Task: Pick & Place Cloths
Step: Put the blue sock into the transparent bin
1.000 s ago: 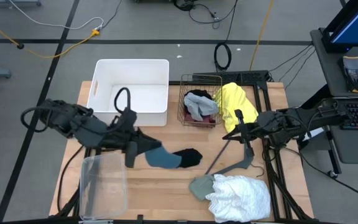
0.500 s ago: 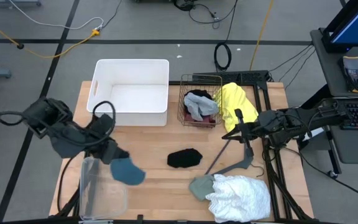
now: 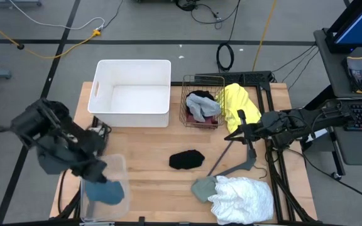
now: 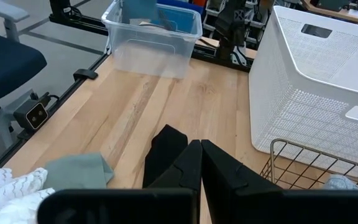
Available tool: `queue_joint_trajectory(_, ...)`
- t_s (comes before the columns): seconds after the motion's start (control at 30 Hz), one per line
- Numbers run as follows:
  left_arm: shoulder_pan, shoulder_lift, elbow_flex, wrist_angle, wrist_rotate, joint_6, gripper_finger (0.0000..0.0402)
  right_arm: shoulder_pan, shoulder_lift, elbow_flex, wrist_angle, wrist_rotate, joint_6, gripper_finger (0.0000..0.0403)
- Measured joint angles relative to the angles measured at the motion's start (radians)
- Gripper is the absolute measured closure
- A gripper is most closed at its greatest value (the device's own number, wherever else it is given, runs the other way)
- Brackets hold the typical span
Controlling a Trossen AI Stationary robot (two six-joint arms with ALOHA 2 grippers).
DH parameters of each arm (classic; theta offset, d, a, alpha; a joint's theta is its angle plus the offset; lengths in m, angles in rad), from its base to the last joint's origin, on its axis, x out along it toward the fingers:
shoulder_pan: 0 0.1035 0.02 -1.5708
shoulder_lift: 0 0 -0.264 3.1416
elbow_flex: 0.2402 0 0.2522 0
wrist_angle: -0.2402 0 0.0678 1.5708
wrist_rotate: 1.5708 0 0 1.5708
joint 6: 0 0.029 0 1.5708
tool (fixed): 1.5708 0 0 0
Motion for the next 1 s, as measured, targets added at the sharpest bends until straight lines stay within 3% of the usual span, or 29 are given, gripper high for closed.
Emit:
queue_joint_trajectory(0.23,-0.050,0.001,-0.200,0.000,0.226,-0.095,0.0402,0.000,0.001,0.000,0.000,0.000,0.000,0.0402)
queue_joint_trajectory(0.5,-0.101,0.001,-0.407,0.000,0.212,-0.177,0.0402,0.000,0.001,0.000,0.000,0.000,0.001,0.0402)
queue_joint_trajectory(0.77,-0.102,0.000,-0.616,0.001,0.122,-0.210,0.0402,0.000,0.001,0.000,0.000,0.000,0.003,0.0402)
queue_joint_trajectory(1.0,-0.089,0.000,-0.819,-0.001,0.187,-0.239,0.0402,0.000,0.001,0.000,0.000,0.000,0.004,0.0402)
